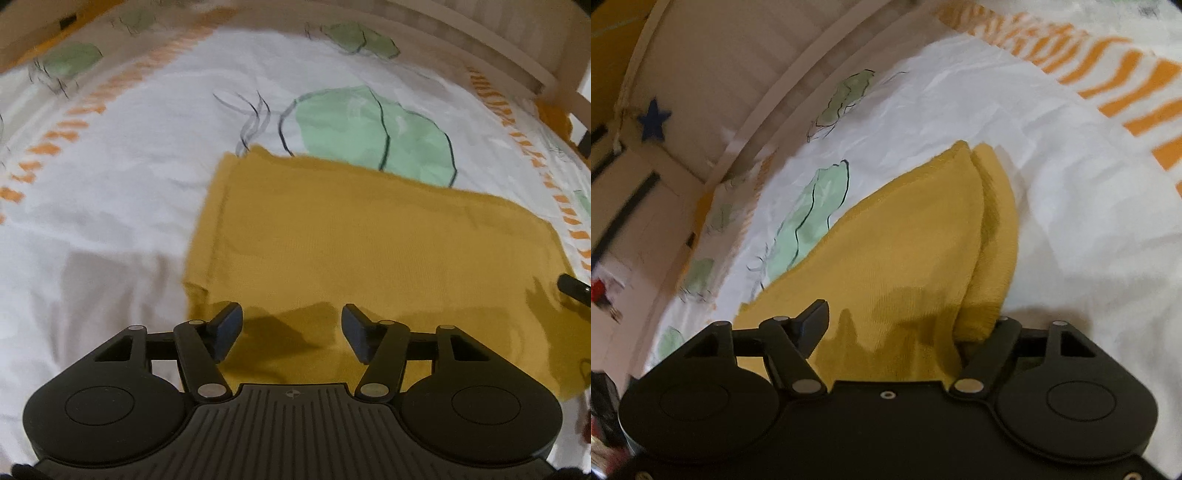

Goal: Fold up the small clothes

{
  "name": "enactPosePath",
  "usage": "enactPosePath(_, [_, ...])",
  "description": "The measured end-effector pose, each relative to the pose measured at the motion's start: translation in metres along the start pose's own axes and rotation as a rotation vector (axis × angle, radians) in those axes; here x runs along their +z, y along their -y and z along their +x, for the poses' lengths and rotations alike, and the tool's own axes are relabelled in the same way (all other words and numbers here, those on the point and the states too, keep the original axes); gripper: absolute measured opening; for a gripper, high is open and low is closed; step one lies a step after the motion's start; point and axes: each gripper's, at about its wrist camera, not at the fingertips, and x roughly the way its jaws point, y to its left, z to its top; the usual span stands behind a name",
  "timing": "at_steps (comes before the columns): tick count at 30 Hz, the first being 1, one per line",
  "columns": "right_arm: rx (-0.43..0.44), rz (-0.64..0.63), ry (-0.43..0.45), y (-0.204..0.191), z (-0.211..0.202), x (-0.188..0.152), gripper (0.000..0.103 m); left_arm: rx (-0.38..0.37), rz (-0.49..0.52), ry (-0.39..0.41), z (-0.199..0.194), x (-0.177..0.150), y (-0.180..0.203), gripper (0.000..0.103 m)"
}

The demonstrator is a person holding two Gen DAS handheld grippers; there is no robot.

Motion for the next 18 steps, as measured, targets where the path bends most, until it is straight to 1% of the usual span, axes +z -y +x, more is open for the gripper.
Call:
enactPosePath(1, [0.005,0.021,-0.003,0.004,-0.001,0.001,0.069,0.011,0.011,0.010,-0.003,0.002,-0.001,0.058])
enactPosePath(4, [0.003,0.054,0.005,0.010,-0.004,0.001,0.058,0.038,0.027,0.018,-0.008,0.006,-0.004,0.058])
enactPosePath(5, [-0.013,0.056,0.011,0.010,-0.005,0.001,0.049,0.046,0.031,0.013,-0.008,0.007,-0.005,0.058])
enactPosePath(6, [-0.041,0.044,0.011,0.009,-0.005,0.001,0.034,0.050,0.031,0.008,-0.009,0.008,-0.008,0.058])
enactPosePath(7, [-0.069,0.024,0.008,0.005,-0.005,0.001,0.029,0.052,0.028,0.004,-0.009,0.009,-0.010,0.058])
enactPosePath(9, [-0.106,-0.012,0.020,-0.003,-0.007,0.000,0.024,0.049,0.019,-0.004,-0.010,0.011,-0.016,0.058])
enactPosePath(11, [-0.145,-0.043,0.032,-0.016,-0.009,0.002,0.024,0.042,0.008,-0.011,-0.012,0.012,-0.022,0.058])
enactPosePath(15, [-0.201,-0.157,0.058,-0.056,-0.012,-0.001,0.023,0.036,-0.013,-0.015,-0.017,0.013,-0.036,0.058])
enactPosePath(18, [-0.209,-0.203,0.073,-0.083,-0.009,-0.008,0.023,0.040,-0.020,-0.015,-0.022,0.015,-0.047,0.058])
